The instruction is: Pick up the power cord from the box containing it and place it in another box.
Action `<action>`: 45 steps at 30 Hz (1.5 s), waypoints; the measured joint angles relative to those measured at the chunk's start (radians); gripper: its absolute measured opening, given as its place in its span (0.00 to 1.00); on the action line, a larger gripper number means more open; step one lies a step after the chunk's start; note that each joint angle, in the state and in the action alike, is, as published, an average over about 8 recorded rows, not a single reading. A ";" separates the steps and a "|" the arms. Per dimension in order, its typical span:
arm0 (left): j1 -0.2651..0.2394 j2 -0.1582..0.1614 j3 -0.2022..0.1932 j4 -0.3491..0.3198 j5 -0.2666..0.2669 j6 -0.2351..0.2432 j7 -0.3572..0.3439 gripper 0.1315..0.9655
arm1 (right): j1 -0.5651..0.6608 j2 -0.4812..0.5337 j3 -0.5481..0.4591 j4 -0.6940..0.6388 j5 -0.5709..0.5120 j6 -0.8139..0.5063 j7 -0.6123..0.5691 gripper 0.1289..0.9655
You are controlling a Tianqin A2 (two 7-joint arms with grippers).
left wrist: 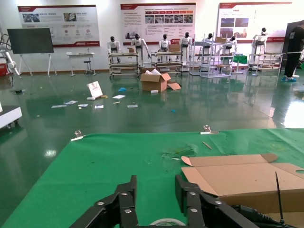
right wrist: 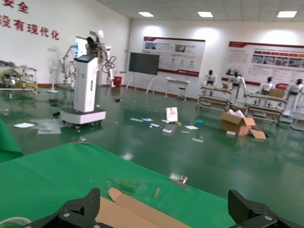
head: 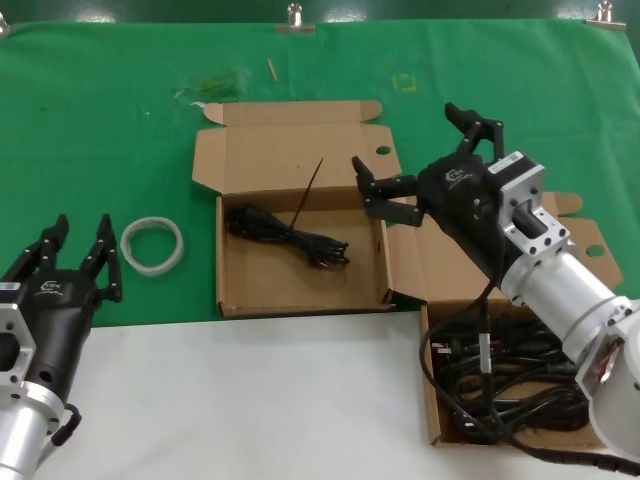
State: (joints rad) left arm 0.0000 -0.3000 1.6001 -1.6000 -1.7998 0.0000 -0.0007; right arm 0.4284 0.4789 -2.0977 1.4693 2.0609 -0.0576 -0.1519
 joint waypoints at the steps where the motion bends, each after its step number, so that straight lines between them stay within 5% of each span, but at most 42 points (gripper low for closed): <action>1: 0.000 0.000 0.000 0.000 0.000 0.000 0.000 0.16 | -0.007 -0.003 0.008 0.002 -0.004 0.001 0.003 0.88; 7: 0.000 0.000 0.000 0.000 0.000 0.000 0.000 0.28 | -0.051 -0.021 0.059 0.015 -0.031 0.007 0.018 0.97; 28: 0.000 0.000 0.000 0.000 0.000 0.000 0.000 0.82 | -0.204 -0.085 0.237 0.062 -0.124 0.027 0.072 1.00; 45: 0.000 0.000 0.000 0.000 0.000 0.000 0.001 0.98 | -0.328 -0.137 0.381 0.100 -0.200 0.044 0.116 1.00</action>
State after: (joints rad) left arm 0.0000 -0.3000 1.6000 -1.6000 -1.8000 0.0000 -0.0001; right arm 0.1006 0.3420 -1.7168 1.5693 1.8613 -0.0135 -0.0357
